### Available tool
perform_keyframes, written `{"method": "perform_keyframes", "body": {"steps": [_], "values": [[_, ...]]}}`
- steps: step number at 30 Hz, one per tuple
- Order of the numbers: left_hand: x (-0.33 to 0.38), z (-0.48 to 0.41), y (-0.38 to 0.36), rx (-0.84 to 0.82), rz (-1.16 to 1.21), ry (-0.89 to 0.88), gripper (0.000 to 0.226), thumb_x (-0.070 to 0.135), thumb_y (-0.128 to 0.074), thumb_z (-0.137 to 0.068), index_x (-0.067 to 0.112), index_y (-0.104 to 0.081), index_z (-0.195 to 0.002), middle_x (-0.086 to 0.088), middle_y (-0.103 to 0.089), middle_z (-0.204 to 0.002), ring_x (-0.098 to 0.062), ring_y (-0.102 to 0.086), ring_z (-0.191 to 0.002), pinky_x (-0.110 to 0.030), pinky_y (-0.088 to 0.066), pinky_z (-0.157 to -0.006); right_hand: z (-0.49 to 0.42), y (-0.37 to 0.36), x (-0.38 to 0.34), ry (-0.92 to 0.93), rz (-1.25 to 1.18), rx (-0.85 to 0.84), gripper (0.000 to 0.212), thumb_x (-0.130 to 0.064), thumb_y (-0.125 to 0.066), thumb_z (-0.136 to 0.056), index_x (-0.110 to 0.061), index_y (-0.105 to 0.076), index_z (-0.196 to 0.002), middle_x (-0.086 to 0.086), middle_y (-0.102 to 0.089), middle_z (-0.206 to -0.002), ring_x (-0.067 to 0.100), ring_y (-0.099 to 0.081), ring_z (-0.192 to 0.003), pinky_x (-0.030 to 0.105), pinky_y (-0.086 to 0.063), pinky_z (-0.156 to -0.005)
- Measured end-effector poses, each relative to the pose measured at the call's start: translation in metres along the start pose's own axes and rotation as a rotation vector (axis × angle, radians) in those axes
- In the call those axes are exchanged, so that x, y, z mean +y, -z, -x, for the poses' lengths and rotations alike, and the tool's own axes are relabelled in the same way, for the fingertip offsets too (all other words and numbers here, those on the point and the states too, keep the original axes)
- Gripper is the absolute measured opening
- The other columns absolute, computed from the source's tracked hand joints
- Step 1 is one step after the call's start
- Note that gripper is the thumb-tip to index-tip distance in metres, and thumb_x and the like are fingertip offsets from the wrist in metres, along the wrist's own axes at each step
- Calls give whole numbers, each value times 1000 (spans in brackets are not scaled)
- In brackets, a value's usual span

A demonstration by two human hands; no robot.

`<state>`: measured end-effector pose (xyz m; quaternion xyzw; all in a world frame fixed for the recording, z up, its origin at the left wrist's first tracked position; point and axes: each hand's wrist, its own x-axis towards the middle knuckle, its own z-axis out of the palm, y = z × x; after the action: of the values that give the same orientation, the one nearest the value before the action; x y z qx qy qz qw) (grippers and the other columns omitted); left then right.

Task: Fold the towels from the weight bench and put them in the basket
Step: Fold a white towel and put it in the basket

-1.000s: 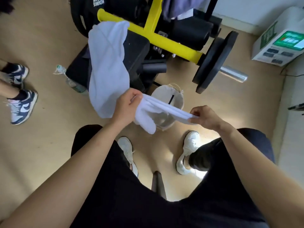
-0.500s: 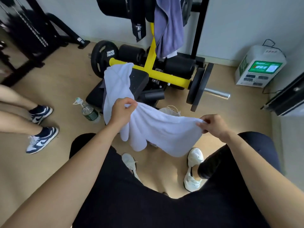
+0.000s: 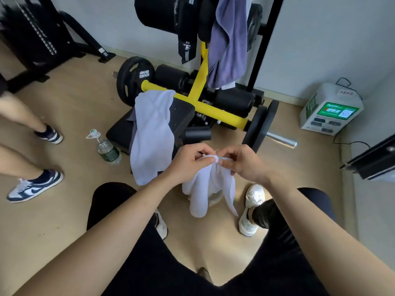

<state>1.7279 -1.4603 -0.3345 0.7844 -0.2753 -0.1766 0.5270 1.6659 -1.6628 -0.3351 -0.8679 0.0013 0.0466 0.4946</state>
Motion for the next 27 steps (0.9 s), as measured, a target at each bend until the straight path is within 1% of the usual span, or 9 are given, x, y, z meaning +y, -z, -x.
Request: {"method": "perform_keyframes", "body": {"steps": [3,5,10,12,15,19,22,24,27], "values": [[-16,-14,-4,19,-37,1,11,18,-75,-90,29,-73,-90,-2,-72,-97,-20,-70,-85,-29,-55,-77,-11,-2,18,-24,-102,-50,3,-19,-73,-92,-20,-75,-92,-5,-70,-76,15,-60,-65,33,-55,-57],[-31,-20,-6,18,-75,17,6,24,-74,-89,30,-73,-88,3,-70,-93,-16,-68,-81,-30,-54,-74,-19,-3,32,-43,-135,-51,6,-20,-74,-90,-15,-72,-88,2,-67,-72,16,-59,-61,33,-52,-56],[-83,-27,-6,-92,-212,168,13,37,-71,-93,31,-66,-83,15,-60,-68,-5,-52,-63,-28,-44,-63,-38,-15,67,-59,-124,60,11,-11,-71,-92,-11,-65,-83,0,-61,-72,9,-53,-59,27,-46,-57],[-108,-22,0,-146,-214,222,20,40,-67,-96,27,-63,-81,11,-56,-68,-8,-50,-64,-29,-40,-64,-40,-19,80,-63,-88,95,11,-14,-67,-94,-13,-63,-84,-1,-60,-74,9,-52,-62,24,-45,-59],[-134,-15,11,-177,-251,277,26,39,-63,-99,20,-63,-81,3,-56,-70,-10,-49,-65,-30,-37,-66,-44,-8,94,-148,-128,249,9,-12,-64,-95,-7,-62,-87,5,-57,-72,13,-51,-62,31,-46,-61],[-140,-23,23,-72,-212,288,18,30,-67,-98,19,-67,-83,16,-58,-67,-1,-50,-62,-16,-37,-59,-51,16,109,-248,-175,494,11,-9,-62,-93,2,-61,-90,8,-56,-68,15,-51,-58,34,-46,-57],[-143,-25,24,-30,-156,297,12,27,-70,-96,23,-67,-85,14,-64,-73,-4,-56,-68,-25,-44,-67,-52,19,117,-286,-176,565,9,-9,-62,-91,-1,-62,-87,3,-56,-63,14,-51,-53,32,-47,-54],[-145,-25,21,-11,-126,315,10,26,-72,-95,19,-67,-89,2,-70,-84,-17,-63,-78,-35,-48,-71,-52,16,120,-314,-155,583,8,-9,-62,-92,-3,-62,-87,3,-58,-63,13,-52,-51,31,-48,-53],[-139,-28,13,113,-34,318,16,17,-76,-91,13,-61,-88,-7,-67,-82,-23,-62,-75,-33,-48,-66,-52,11,121,-341,-120,605,7,-10,-62,-92,-4,-63,-88,6,-60,-69,16,-55,-56,30,-48,-55]]}}
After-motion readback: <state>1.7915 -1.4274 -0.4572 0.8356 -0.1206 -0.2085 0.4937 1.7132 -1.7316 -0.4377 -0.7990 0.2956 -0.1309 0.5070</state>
